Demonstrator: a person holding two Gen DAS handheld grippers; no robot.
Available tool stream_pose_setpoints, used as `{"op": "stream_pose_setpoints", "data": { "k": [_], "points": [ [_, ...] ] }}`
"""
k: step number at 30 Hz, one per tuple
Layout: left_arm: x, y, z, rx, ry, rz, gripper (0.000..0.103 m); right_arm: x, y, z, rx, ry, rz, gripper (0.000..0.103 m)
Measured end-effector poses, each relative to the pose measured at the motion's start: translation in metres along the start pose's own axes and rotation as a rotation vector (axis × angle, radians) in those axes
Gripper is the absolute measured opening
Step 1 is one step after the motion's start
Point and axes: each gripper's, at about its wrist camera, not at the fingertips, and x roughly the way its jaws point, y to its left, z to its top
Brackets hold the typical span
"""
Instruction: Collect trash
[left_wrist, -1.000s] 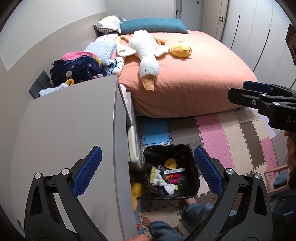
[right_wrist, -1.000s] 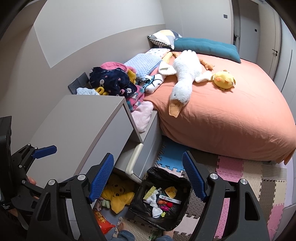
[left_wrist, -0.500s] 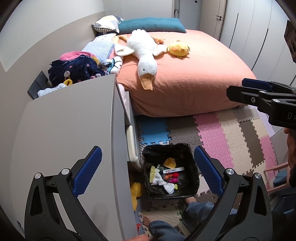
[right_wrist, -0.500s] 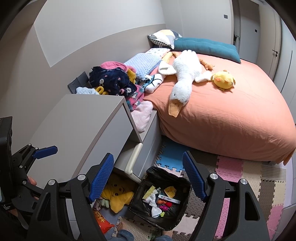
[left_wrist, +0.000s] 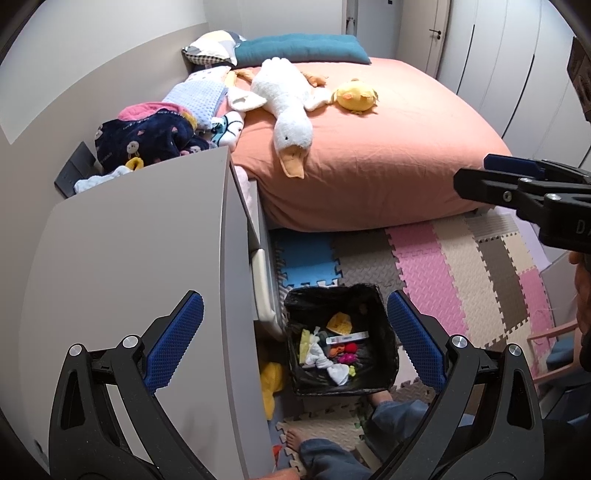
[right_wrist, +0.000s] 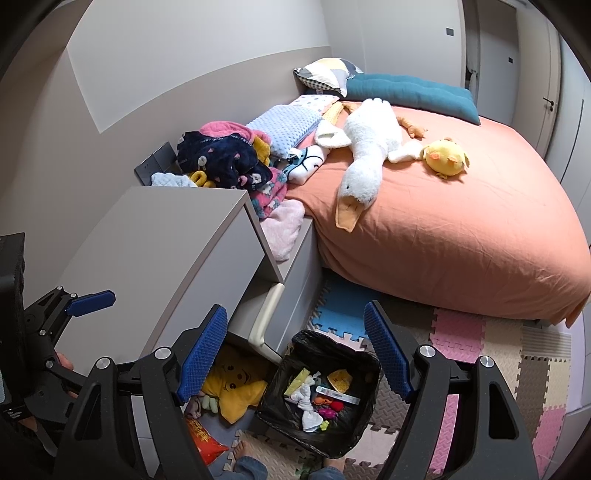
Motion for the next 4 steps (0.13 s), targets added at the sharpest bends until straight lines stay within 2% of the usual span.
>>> {"op": "stream_pose_setpoints", "data": {
  "k": [4],
  "points": [
    [0.0007, 0.0039, -0.0007, 0.001, 0.007, -0.005, 0.096, 0.0008, 0.0002, -0.0012, -0.001, 0.002, 0.000, 0.077]
  ]
}}
